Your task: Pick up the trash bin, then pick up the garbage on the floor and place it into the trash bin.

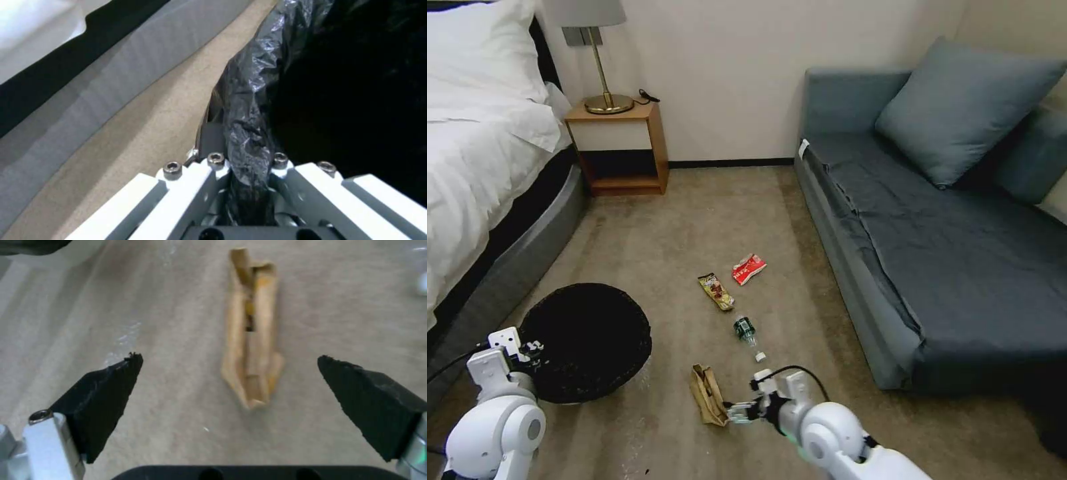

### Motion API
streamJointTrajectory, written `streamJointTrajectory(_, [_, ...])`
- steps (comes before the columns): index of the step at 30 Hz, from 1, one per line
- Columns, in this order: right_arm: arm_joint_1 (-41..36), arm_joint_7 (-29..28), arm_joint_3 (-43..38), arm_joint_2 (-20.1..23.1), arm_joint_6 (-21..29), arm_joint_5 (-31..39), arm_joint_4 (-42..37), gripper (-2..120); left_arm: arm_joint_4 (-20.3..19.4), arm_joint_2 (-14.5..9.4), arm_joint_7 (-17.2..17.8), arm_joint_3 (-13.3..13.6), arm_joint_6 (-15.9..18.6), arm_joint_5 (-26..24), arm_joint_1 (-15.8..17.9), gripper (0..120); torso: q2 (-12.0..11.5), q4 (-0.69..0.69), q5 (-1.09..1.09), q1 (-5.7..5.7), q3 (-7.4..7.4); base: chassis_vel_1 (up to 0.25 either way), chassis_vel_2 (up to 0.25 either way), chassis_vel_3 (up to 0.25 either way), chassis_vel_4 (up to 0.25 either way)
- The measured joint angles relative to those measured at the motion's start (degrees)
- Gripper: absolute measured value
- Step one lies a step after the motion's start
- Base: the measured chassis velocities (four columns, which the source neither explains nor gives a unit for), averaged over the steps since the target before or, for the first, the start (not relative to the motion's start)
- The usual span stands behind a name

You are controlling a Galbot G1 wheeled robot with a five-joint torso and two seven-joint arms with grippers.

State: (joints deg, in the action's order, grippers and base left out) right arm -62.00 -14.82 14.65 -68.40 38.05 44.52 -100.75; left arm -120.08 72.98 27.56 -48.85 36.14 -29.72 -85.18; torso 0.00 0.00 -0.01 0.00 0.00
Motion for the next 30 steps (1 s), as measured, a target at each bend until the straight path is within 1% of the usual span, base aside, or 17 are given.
streamJointTrajectory(3, [3.3,-0.8,3.5,-3.5,-1.6,-1.3,7.1,100,0.0,0.2,0.0,-0.4,-0.2,0.2,-0.3,2,0.0,0.01,0.0,0.0,0.0,0.0,0.0,0.0,0.0])
streamJointTrajectory(4, [3.3,-0.8,3.5,-3.5,-1.6,-1.3,7.1,100,0.0,0.2,0.0,-0.4,-0.2,0.2,-0.3,2,0.0,0.01,0.0,0.0,0.0,0.0,0.0,0.0,0.0])
streamJointTrajectory(8, [5.8,-0.9,6.5,-5.2,-4.3,-3.5,14.8,100,0.0,0.5,0.0,-0.6,-0.3,0.5,-0.7,2,0.0,0.0,0.0,0.0,0.0,0.0,0.0,0.0,0.0])
streamJointTrajectory(9, [5.8,-0.9,6.5,-5.2,-4.3,-3.5,14.8,100,0.0,0.5,0.0,-0.6,-0.3,0.5,-0.7,2,0.0,0.0,0.0,0.0,0.0,0.0,0.0,0.0,0.0])
streamJointTrajectory(13, [7.5,-0.6,8.8,-6.7,-6.8,-5.3,20.0,100,-0.4,0.8,0.0,-1.1,-0.4,0.7,-1.2,2,0.0,0.0,0.0,0.0,0.0,0.0,0.0,0.0,0.0])
streamJointTrajectory(19, [8.6,-0.2,10.1,-8.6,-9.1,-7.5,24.0,100,-0.7,1.2,0.0,-1.8,-0.8,0.9,-1.9,2,0.0,0.0,0.01,0.0,0.0,0.0,0.0,0.0,0.0])
streamJointTrajectory(22, [9.0,0.0,10.9,-9.1,-10.7,-9.0,26.0,92,-1.0,1.7,0.0,-2.0,-1.0,1.1,-2.2,2,0.0,0.0,0.0,0.0,0.0,0.0,0.0,0.0,0.0])
streamJointTrajectory(23, [9.0,0.0,10.9,-9.1,-10.7,-9.0,26.0,92,-1.0,1.7,0.0,-2.0,-1.0,1.1,-2.2,2,0.0,0.0,0.0,0.0,0.0,0.0,0.0,0.0,0.0])
streamJointTrajectory(27, [8.8,0.2,11.2,-9.4,-12.8,-10.9,27.3,73,-1.1,1.7,-0.1,-2.1,-1.1,1.2,-2.3,2,0.0,0.0,0.0,0.0,0.0,0.0,0.0,0.0,0.0])
streamJointTrajectory(28, [8.8,0.2,11.2,-9.4,-12.8,-10.9,27.3,73,-1.1,1.7,-0.1,-2.1,-1.1,1.2,-2.3,2,0.0,0.0,0.0,0.0,0.0,0.0,0.0,0.0,0.0])
streamJointTrajectory(30, [8.7,0.2,11.1,-9.4,-13.1,-11.3,27.3,64,-1.0,1.7,-0.1,-2.1,-1.1,1.2,-2.1,2,0.0,0.0,0.0,0.0,0.0,0.0,0.0,0.0,0.0])
